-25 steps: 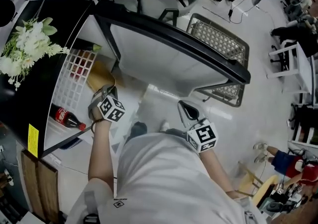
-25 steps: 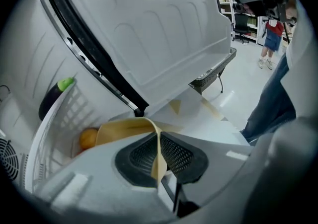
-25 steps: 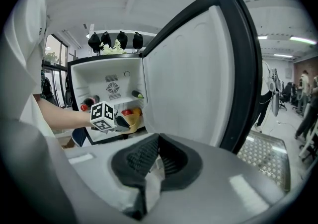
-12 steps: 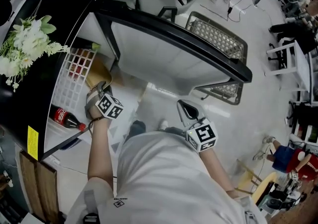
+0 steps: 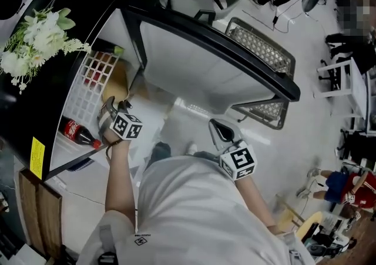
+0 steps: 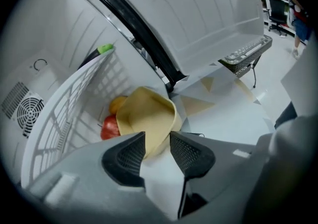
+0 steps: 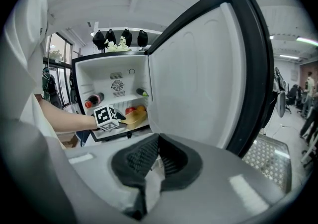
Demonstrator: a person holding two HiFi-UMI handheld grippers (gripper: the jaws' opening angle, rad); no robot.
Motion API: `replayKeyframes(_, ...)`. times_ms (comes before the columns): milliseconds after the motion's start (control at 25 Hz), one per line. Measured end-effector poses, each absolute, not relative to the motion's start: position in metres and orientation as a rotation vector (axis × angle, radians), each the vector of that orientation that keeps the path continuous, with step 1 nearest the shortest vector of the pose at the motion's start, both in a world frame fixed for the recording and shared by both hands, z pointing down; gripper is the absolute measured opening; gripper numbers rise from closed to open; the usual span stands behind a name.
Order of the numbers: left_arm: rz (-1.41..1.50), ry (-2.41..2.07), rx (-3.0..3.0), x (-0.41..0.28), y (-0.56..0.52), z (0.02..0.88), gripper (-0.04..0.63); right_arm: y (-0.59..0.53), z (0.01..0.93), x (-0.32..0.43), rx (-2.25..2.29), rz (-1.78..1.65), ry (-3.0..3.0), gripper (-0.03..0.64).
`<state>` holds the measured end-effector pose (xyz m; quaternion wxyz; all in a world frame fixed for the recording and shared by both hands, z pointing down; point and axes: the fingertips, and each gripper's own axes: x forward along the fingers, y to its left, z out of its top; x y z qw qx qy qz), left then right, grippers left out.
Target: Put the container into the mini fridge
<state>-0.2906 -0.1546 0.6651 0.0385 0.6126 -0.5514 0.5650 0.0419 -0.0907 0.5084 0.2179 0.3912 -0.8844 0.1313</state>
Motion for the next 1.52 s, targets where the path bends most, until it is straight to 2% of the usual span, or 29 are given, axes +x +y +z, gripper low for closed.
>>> replayKeyframes(280, 1.642, -1.785, 1.744, -0.309, -0.143, 0.667, 0.158, -0.091, 0.508, 0.041, 1.060, 0.353, -2.457, 0.003)
replayKeyframes(480, 1.568, -1.745, 1.820, -0.284, -0.144, 0.669, 0.249, -0.091, 0.508, 0.043, 1.057, 0.351, -2.460, 0.003)
replayKeyframes(600, 1.526, -1.746, 1.853, -0.269, -0.149, 0.668, 0.275, -0.091, 0.507, 0.044, 1.060, 0.348, -2.461, 0.003)
replayKeyframes(880, 1.479, -1.876, 1.856, -0.266, -0.174, 0.657, 0.275, -0.090, 0.509, 0.053, 1.076, 0.353, -2.441, 0.003)
replayKeyframes(1520, 1.460, -1.964, 1.620, -0.319, -0.160, 0.658, 0.270, -0.089, 0.508, 0.050, 1.023, 0.330, -2.457, 0.003)
